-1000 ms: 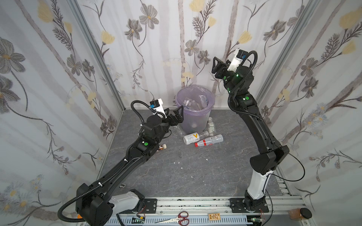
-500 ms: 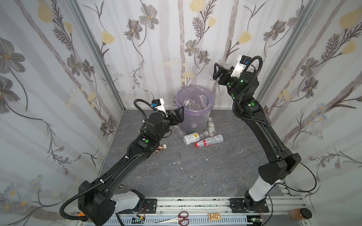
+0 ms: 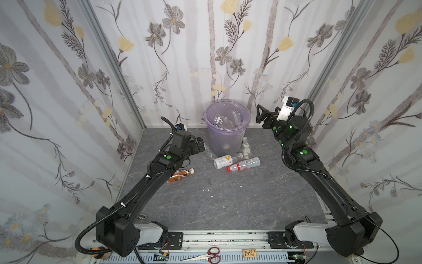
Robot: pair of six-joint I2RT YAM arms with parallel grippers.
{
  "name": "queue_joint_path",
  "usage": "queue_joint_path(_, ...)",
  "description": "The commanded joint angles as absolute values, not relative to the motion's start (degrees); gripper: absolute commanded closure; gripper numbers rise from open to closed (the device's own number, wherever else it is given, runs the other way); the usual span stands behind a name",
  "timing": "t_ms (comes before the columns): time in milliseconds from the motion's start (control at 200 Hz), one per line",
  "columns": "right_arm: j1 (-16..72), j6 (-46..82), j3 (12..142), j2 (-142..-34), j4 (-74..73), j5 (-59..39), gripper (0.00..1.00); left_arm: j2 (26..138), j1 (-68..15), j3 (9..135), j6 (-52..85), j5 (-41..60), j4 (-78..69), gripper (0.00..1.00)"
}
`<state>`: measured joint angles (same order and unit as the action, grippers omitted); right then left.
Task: Throw the plastic bottles in the bin
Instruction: 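Withdraw the right gripper while the left gripper moves to the brown Nescafe bottle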
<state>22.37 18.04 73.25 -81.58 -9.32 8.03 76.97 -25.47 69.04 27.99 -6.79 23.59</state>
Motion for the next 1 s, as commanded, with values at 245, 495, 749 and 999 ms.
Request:
queue_joint_path(245,23.1,22.1,54.9,-73.5,-13.6,1.4,0.00,92.1,-24.6,77.7,20.5,-14.5,47.2,0.00)
queue_joint_path(495,26.6,22.4,46.2,-71.0,-14.9,0.6,0.00,103.0,-25.5,80.3,16.1,-19.7,51.3,0.00)
queue_joint_path(749,27.1,21.5,40.7,-68.7,-15.2,-0.1,0.00,109.8,-27.4,82.7,14.2,-21.8,52.0,0.00)
queue_joint_path(999,27.0,21.9,39.8,-67.9,-15.8,-0.7,0.00,113.8,-29.1,84.0,14.4,-22.5,54.5,0.00)
